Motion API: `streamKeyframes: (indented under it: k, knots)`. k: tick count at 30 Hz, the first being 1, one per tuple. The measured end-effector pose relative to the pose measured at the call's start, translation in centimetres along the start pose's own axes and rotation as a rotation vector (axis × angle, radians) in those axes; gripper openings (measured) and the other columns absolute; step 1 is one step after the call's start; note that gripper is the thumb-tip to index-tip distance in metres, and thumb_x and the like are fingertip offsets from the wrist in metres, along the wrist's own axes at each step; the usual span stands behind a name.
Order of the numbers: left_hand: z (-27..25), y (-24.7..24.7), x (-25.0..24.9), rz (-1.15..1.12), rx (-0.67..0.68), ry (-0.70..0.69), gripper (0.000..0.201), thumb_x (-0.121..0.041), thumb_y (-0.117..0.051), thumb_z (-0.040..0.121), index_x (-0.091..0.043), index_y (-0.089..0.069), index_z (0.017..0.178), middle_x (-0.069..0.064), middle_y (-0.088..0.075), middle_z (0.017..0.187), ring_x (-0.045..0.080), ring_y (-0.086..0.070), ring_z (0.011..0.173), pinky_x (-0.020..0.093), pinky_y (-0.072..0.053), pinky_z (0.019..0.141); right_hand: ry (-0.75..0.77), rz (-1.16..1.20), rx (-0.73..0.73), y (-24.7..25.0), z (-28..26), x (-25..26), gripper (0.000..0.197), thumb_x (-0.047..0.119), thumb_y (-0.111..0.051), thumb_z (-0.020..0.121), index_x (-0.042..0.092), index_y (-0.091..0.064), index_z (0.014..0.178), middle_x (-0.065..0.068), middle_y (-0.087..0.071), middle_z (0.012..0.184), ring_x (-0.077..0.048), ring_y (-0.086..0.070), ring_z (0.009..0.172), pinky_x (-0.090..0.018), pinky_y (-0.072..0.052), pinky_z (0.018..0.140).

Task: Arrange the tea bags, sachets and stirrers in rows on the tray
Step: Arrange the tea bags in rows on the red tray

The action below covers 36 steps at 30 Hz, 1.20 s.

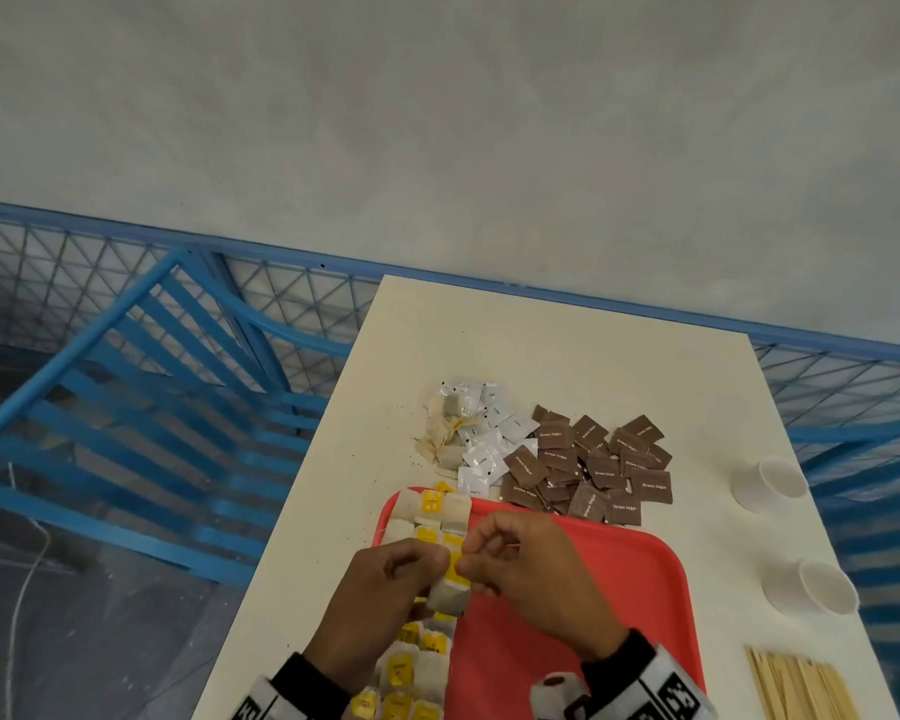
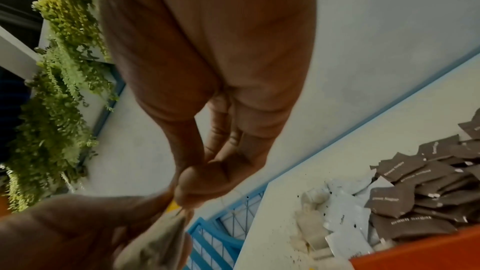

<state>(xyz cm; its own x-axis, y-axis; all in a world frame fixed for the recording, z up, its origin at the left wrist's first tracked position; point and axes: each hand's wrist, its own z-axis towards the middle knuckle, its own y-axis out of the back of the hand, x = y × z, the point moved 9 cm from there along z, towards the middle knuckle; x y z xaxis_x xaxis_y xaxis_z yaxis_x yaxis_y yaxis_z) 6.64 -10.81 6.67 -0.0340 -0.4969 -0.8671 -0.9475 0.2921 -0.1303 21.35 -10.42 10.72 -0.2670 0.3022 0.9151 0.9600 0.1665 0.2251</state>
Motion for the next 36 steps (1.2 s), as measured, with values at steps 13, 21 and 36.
streamKeyframes:
  k: [13, 21, 36]
  knots:
    - [-0.2, 1.9, 4.0, 0.32, -0.006, -0.051, 0.014, -0.011, -0.08, 0.076, -0.016, -0.068, 0.082, 0.0, -0.062, 0.058, 0.008, -0.059, 0.062, 0.033, -0.055, 0.07, -0.103, -0.093, 0.152, -3.2, -0.1, -6.9, 0.02, 0.021, -0.082, 0.078, 0.006, -0.071, 0.082, 0.003, -0.065, 0.067, -0.002, -0.053, 0.058, -0.018, -0.042, 0.057]
    - [4.3, 6.7, 3.3, 0.727, -0.255, -0.244, 0.013, -0.02, -0.07, 0.087, -0.031, -0.066, 0.082, -0.012, -0.069, 0.081, 0.007, -0.064, 0.078, 0.027, -0.053, 0.074, -0.028, -0.403, -0.031, -2.0, 8.1, -7.5, 0.018, 0.011, -0.074, 0.084, 0.01, -0.058, 0.076, 0.006, -0.044, 0.061, -0.002, -0.038, 0.054, -0.014, -0.036, 0.054]
    - [9.3, 6.2, 5.9, 1.35, -0.081, -0.107, 0.027, -0.021, -0.053, 0.095, -0.031, -0.069, 0.114, -0.008, -0.062, 0.118, 0.019, -0.051, 0.109, 0.032, -0.04, 0.084, -0.173, -0.493, -0.109, -4.7, 11.3, -11.0, 0.026, 0.023, -0.072, 0.08, 0.027, -0.047, 0.073, 0.002, -0.06, 0.072, -0.019, -0.06, 0.071, -0.034, -0.049, 0.06]
